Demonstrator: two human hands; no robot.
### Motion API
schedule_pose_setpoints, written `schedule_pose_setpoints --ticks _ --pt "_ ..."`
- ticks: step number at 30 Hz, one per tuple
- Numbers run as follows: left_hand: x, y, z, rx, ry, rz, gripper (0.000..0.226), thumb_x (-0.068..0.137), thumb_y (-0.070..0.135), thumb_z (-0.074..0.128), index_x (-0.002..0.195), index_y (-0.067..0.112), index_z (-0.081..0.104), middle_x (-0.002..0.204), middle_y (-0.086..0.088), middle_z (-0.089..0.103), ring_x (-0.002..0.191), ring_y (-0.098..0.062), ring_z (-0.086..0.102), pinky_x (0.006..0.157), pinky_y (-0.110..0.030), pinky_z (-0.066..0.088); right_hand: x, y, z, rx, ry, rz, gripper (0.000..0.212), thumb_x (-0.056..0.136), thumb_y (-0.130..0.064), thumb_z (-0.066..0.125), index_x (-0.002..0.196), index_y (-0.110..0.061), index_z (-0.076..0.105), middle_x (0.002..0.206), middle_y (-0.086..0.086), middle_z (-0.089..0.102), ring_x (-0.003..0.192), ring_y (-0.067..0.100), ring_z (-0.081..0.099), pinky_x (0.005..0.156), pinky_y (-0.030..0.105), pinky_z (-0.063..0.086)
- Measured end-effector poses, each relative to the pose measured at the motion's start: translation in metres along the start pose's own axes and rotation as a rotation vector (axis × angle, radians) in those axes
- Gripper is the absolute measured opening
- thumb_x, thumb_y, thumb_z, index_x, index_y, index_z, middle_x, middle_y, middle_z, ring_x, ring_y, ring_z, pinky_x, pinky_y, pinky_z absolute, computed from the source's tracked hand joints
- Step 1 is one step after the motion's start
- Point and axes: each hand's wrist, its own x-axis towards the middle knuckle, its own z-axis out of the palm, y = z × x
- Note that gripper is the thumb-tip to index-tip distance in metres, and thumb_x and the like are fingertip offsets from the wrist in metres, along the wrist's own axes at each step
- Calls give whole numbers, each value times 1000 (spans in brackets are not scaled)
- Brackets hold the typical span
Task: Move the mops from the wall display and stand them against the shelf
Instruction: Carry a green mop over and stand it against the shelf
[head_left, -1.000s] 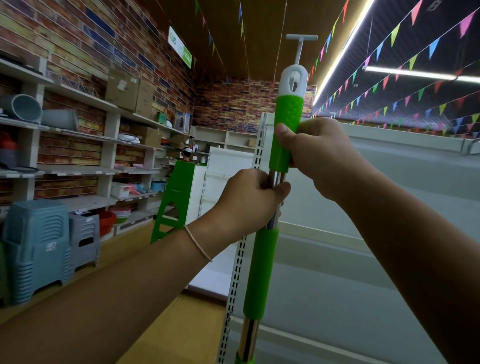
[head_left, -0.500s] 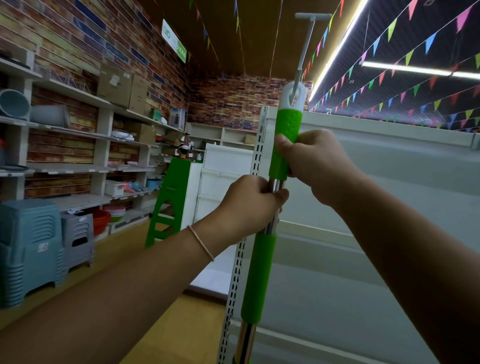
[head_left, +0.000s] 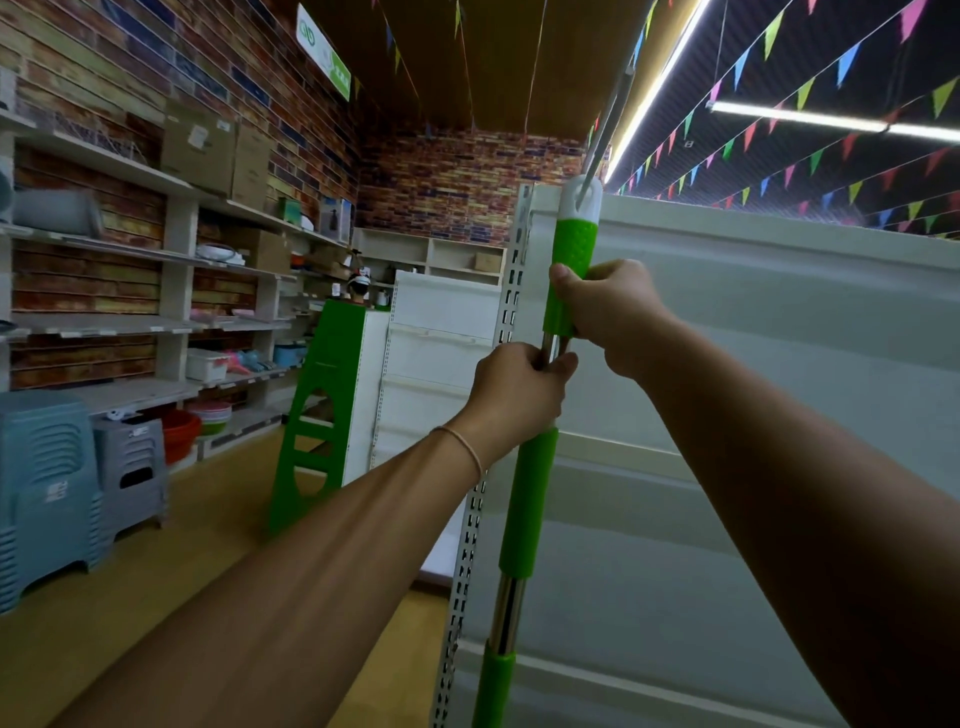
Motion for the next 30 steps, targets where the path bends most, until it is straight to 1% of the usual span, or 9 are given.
schedule_pose_setpoints --ticks 3,6,12,18,20,21,24,27,30 --pt "8 -4 3 28 3 10 29 93 35 56 80 10 62 84 -16 71 79 -33 70 80 -46 58 8 3 4 -26 13 14 31 93 -39 63 83 -12 52 92 10 66 89 26 69 84 40 59" --pt "15 -11 7 20 1 13 32 93 37 55 84 8 63 85 -18 71 81 -34 70 81 -49 57 13 6 8 -51 29 24 33 94 -41 62 94 -10 52 94 10 66 88 25 69 79 36 59" --pt "26 -24 14 70 48 68 37 91 42 56 82 8 66 83 -15 71 82 -34 68 82 -47 56 18 8 15 -132 90 62 36 94 -46 59 83 -15 45 84 5 61 82 21 67 69 34 57" --pt "16 -22 12 126 21 65 34 93 39 54 86 8 66 81 -9 70 82 -29 67 77 -37 55 7 8 11 -160 87 56 34 93 -44 62 82 -15 49 90 8 66 87 23 70 79 39 60" --pt "6 -19 6 256 -12 81 21 94 31 55 88 13 63 78 -1 64 80 -24 61 63 -27 47 -5 12 4 -191 54 65 33 90 -41 67 84 -10 59 92 12 71 89 28 71 82 46 60" --pt "-1 -19 4 327 -26 99 15 93 27 55 91 14 63 81 0 63 81 -24 59 63 -26 46 -13 18 -1 -212 42 70 34 89 -41 69 84 -8 64 91 13 73 88 29 72 82 47 60" --pt "-29 -16 1 587 -25 187 15 90 24 54 99 14 62 94 -7 65 85 -28 60 72 -33 50 -39 43 -20 -255 4 79 45 91 -45 64 88 0 71 86 15 73 72 25 62 78 43 59" --pt "-61 -7 10 926 31 357 23 91 27 51 106 12 58 101 -12 62 87 -31 58 72 -36 48 -63 63 -46 -270 -22 103 59 97 -45 51 105 11 64 105 31 68 72 26 54 87 55 54" --pt "-88 7 37 899 -46 406 32 92 27 47 117 9 57 115 -15 61 102 -36 59 86 -42 50 -88 76 -84 -315 -21 103 62 98 -47 46 108 12 62 108 30 68 74 34 60 88 55 52"
